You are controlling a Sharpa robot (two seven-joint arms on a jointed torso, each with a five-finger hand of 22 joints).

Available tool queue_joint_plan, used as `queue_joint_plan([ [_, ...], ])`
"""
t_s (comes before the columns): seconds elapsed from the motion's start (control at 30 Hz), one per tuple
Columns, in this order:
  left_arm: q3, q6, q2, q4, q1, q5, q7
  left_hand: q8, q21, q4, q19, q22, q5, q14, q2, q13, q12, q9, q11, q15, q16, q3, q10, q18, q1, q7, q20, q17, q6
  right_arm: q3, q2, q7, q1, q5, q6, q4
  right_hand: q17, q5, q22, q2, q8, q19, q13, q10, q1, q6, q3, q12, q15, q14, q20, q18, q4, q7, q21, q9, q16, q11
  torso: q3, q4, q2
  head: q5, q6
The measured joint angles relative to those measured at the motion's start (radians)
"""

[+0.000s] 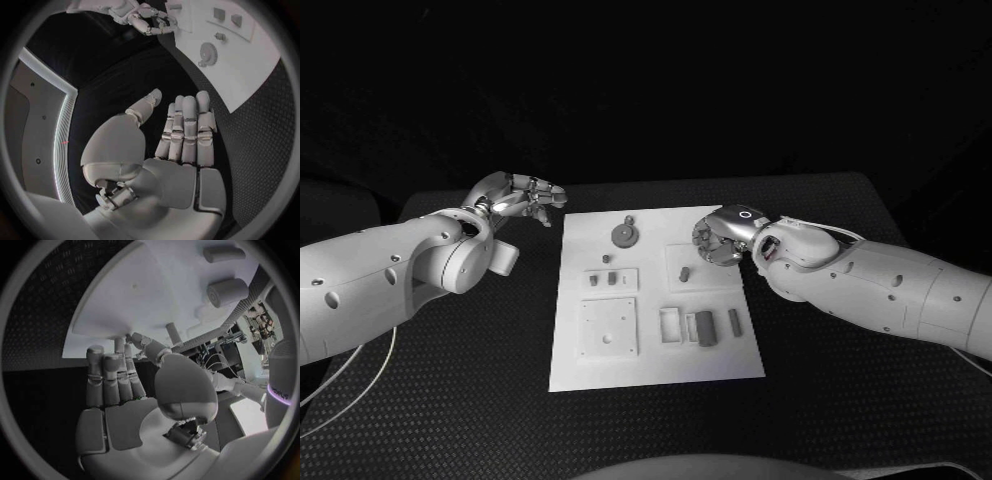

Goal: Assemble the parts on the task board

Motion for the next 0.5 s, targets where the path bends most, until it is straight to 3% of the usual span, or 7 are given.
queue_joint_plan([
  [0.27, 0.0, 0.002, 0.001, -0.003, 0.0, 0.0, -0.001, 0.0, 0.0, 0.003, 0.0, 0.0, 0.0, 0.0, 0.0, 0.002, 0.0, 0.0, 0.0, 0.0, 0.0, -0.003, 0.0, 0.0, 0.0, -0.001, 0.0, 0.0, -0.001, -0.003, 0.001, 0.0, 0.001, -0.003, 0.002, 0.003, 0.0, 0.0, 0.0, 0.0, 0.005, 0.002, 0.008, 0.008, 0.0, 0.007, 0.0, 0.0, -0.003, 0.004, 0.002, 0.0, 0.0, -0.006, 0.0, 0.002, 0.0, -0.003, 0.0, -0.0006, 0.0, 0.001, -0.003],
  [0.5, 0.0, 0.004, 0.001, -0.005, 0.0, 0.0, -0.002, 0.0, 0.0, 0.001, 0.0, -0.001, 0.0, 0.0, 0.0, 0.002, 0.0, -0.001, -0.001, 0.0, 0.0, -0.004, -0.001, 0.0, 0.0, -0.001, 0.0, 0.0, -0.001, -0.004, 0.002, -0.001, 0.001, -0.011, 0.003, 0.004, 0.001, 0.0, 0.0, 0.016, 0.01, -0.001, 0.021, 0.026, 0.016, 0.022, 0.001, 0.0, -0.007, 0.006, -0.001, 0.0, -0.001, -0.012, 0.0, 0.005, 0.0, -0.009, -0.0001, -0.0001, 0.0, 0.001, -0.006],
])
